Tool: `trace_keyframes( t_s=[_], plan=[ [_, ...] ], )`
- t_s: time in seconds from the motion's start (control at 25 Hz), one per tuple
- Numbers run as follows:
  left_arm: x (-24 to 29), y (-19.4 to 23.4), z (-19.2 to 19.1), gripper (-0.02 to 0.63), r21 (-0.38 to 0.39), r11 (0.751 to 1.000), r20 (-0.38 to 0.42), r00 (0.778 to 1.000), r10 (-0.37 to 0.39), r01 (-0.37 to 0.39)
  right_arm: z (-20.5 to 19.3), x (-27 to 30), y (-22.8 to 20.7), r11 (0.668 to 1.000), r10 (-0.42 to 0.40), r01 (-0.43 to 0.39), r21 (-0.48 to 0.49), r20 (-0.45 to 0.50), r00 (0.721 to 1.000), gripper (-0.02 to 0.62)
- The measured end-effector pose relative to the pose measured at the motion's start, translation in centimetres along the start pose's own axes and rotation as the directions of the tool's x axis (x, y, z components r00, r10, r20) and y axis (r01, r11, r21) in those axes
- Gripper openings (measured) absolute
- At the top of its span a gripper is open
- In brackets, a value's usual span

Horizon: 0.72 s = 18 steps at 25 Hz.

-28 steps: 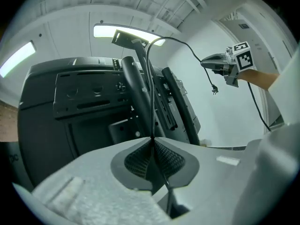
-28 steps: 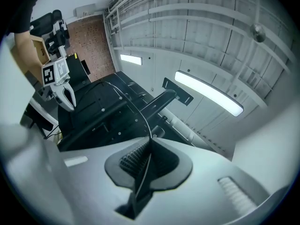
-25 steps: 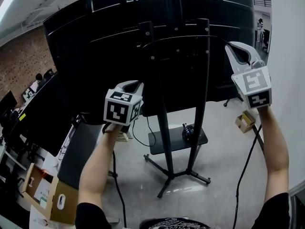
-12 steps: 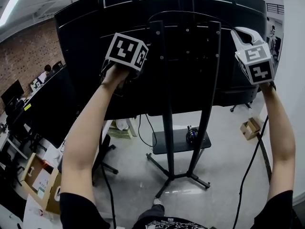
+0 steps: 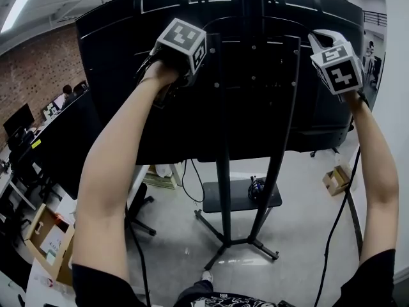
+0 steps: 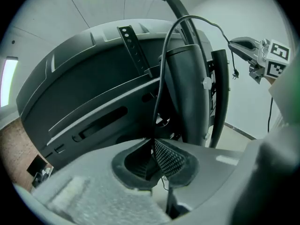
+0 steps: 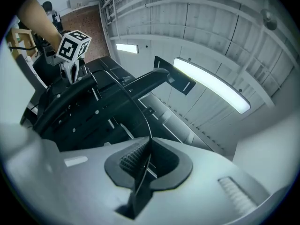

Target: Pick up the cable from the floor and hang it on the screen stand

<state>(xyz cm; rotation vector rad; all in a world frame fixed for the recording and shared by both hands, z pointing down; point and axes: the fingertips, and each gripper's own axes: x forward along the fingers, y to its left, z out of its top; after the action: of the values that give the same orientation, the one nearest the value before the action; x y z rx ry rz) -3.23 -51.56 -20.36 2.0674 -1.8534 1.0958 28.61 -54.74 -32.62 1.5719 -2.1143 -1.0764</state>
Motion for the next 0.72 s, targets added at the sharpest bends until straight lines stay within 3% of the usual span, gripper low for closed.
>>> trace_keyframes(
  t_s=[0.24,0.4,0.6,0.72],
  plan=[
    [0.4,0.4,0.0,0.025,-0.053,0.999,-0.128,0.992,-0.014,0.007,-0.3,3.0,-1.3,0.999,0.011,-0.009,0.034,-0.064,0.998,0.021],
    [0.6,0.3,-0.5,0.025,-0.077,0.997,-0.187,0.982,-0.026,0.011,-2.3,4.0,-0.5,0.990,0.116,-0.103,0.094,-0.153,0.981,0.021],
    [0.8,0.3,-1.0,0.026,-0.051,0.999,-0.232,0.972,-0.022,0.010,-3.9,4.7,1.7,0.946,0.254,-0.200,0.254,-0.200,0.946,0.021],
    [0.7,-0.6,-1.7,0.026,-0.048,0.997,-0.236,0.969,-0.068,0.058,-4.8,4.7,2.7,0.915,0.295,-0.222,0.337,-0.183,0.938,0.021]
  ],
)
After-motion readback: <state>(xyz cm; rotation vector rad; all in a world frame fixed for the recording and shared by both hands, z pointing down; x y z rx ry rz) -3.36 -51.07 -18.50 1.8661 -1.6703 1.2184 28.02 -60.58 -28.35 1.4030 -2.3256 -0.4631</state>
